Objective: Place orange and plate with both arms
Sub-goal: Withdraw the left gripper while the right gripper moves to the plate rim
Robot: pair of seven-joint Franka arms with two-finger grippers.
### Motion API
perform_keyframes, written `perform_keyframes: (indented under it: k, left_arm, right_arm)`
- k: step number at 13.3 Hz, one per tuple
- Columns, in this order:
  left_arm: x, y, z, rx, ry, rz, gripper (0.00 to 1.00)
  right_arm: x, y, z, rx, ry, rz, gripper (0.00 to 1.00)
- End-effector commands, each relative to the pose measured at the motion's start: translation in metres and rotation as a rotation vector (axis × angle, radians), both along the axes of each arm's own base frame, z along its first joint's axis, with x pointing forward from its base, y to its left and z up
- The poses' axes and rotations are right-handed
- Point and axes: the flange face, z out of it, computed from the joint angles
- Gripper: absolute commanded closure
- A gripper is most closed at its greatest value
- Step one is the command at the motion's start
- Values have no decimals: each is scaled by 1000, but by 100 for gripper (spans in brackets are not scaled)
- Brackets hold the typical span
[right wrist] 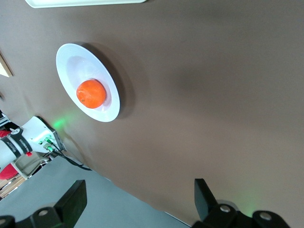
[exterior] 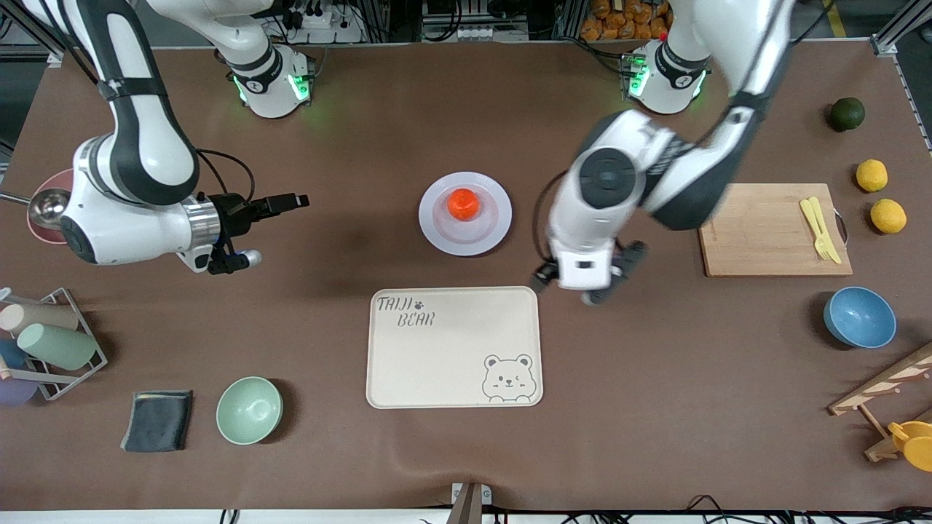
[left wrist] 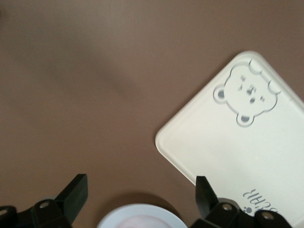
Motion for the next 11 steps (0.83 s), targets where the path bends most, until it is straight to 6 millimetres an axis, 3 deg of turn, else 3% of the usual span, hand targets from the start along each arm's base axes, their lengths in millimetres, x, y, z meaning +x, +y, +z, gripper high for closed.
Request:
perform_keyframes:
  k: [1, 4, 6, 7, 11]
  left_arm:
    - [21, 66, 46, 22, -36, -216, 0]
    - [26, 143, 77, 57, 13, -384, 0]
    - [29, 216, 106, 60, 8, -486, 0]
    - [30, 239, 114, 54, 1, -529, 0]
    - [8, 276, 154, 79, 13, -520, 0]
  right_arm:
    - [-23, 15, 0, -2, -37, -15, 0]
    - [-29, 26, -9, 12, -28, -24, 0]
    - [-33, 38, -18, 29, -21, -37, 0]
    - [-34, 44, -20, 24, -30, -31, 0]
    - [-35, 61, -31, 10, -60, -28, 0]
